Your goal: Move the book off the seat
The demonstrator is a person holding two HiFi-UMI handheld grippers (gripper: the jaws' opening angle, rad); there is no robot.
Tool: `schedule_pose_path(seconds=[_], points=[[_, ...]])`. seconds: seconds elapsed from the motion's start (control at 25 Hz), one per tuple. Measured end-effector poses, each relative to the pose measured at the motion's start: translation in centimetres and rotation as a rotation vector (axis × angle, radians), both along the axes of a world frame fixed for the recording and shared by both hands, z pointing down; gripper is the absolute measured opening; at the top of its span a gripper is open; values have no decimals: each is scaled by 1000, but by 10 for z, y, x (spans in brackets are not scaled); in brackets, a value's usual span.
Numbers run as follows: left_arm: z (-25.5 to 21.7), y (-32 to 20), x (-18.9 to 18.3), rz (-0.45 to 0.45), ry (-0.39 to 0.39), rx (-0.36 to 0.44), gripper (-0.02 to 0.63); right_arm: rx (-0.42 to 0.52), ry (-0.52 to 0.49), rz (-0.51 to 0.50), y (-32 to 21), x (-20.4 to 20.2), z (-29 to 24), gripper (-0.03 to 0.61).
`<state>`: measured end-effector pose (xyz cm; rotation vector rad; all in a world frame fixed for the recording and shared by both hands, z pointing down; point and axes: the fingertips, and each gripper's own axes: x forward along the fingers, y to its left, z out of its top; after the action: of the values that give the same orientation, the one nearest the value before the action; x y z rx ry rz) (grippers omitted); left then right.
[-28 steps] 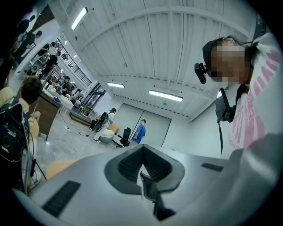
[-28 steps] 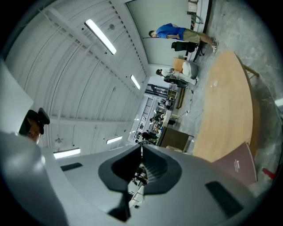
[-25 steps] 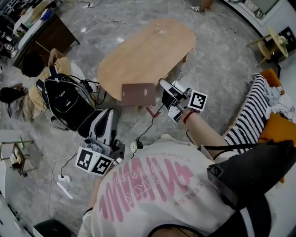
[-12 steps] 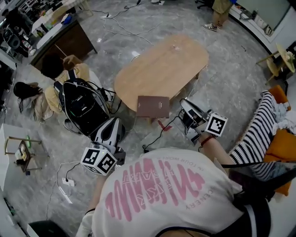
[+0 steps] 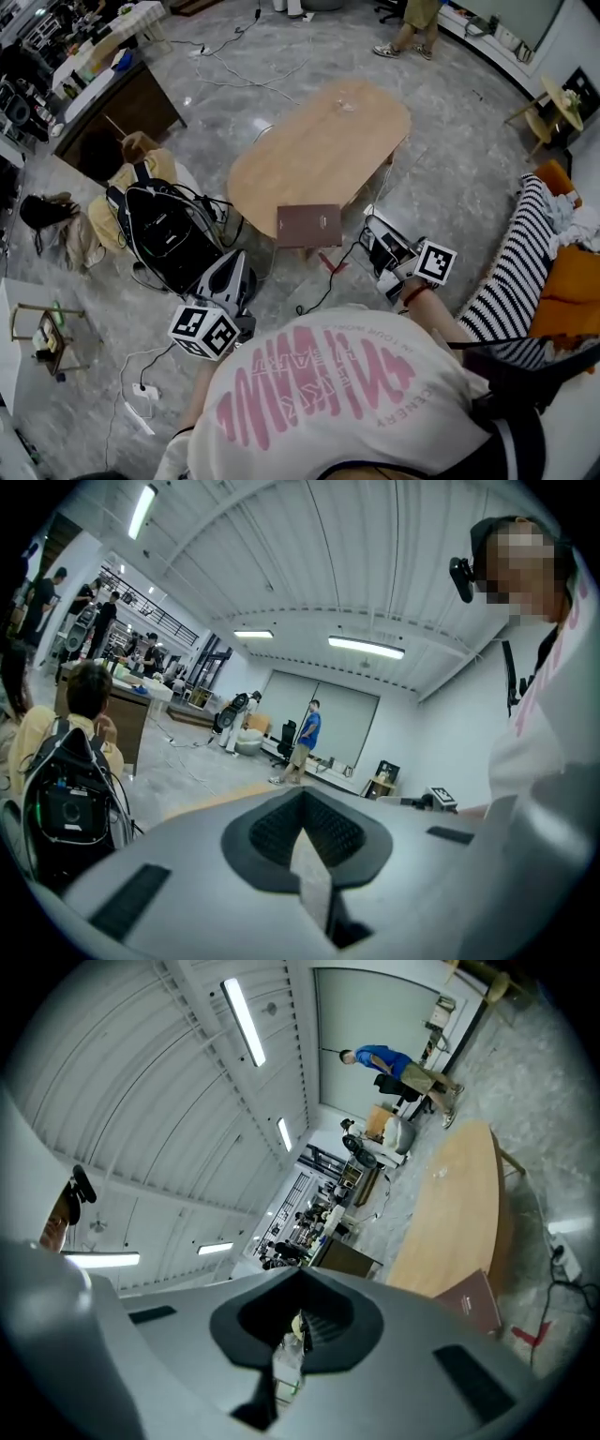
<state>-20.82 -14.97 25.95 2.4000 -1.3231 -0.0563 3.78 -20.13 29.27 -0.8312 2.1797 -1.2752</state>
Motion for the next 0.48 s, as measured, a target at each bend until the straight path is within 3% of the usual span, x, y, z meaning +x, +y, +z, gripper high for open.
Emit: schedule_pose_path(seconds=[0.28, 0.48], points=[[7, 8, -9, 62, -6, 0, 8, 12, -19, 90, 19, 9, 3, 11], [20, 24, -14, 92, -10, -27, 8, 8, 46, 92, 41, 0, 11, 11]])
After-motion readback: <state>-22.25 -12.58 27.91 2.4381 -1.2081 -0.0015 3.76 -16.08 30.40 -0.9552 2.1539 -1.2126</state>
